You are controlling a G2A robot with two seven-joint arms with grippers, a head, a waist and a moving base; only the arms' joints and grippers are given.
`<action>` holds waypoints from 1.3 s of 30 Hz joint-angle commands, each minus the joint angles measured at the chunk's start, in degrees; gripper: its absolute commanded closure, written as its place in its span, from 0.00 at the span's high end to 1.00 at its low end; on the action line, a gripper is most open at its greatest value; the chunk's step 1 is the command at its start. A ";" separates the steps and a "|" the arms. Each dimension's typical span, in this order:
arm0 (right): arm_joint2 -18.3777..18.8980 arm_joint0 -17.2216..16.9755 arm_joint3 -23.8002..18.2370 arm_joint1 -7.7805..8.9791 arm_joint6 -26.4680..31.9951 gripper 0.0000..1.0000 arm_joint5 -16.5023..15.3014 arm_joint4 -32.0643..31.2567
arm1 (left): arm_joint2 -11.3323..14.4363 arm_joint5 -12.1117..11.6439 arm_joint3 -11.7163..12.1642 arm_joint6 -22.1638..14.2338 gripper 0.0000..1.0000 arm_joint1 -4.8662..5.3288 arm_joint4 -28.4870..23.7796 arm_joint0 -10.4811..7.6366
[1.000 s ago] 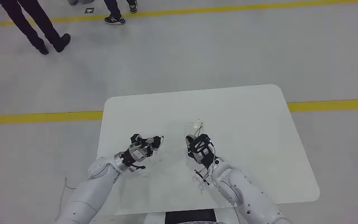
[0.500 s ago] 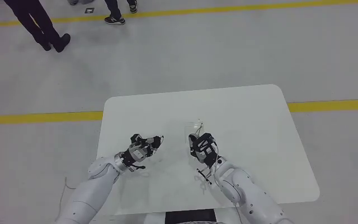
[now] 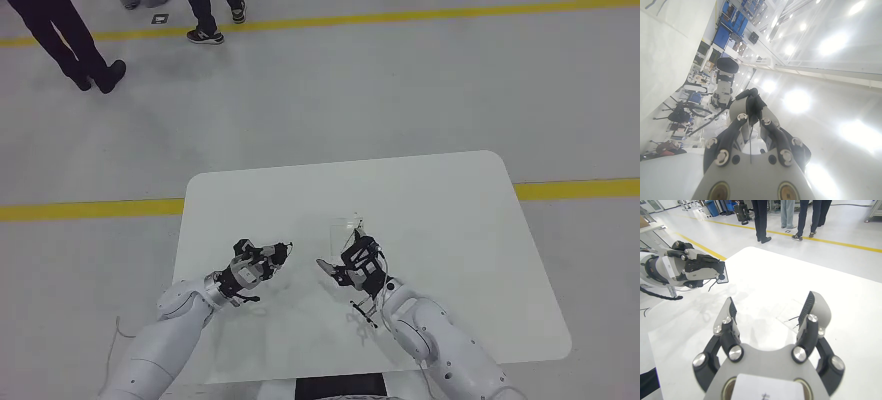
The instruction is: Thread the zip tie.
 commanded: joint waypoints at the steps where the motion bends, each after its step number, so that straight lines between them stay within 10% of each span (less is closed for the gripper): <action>1: 0.00 0.00 0.00 0.00 0.00 1.00 0.00 0.00 | 0.00 0.00 0.00 0.00 0.00 0.00 0.00 0.00; 30: 5.89 -6.25 -8.76 1.63 -6.40 1.00 -4.41 -0.11 | -0.26 -0.20 -1.07 1.29 0.00 -0.03 -0.70 0.42; 39: 5.89 -6.25 -8.76 1.63 -6.40 1.00 -4.41 -0.11 | -3.00 -1.14 -4.63 -5.86 0.00 1.01 0.55 2.87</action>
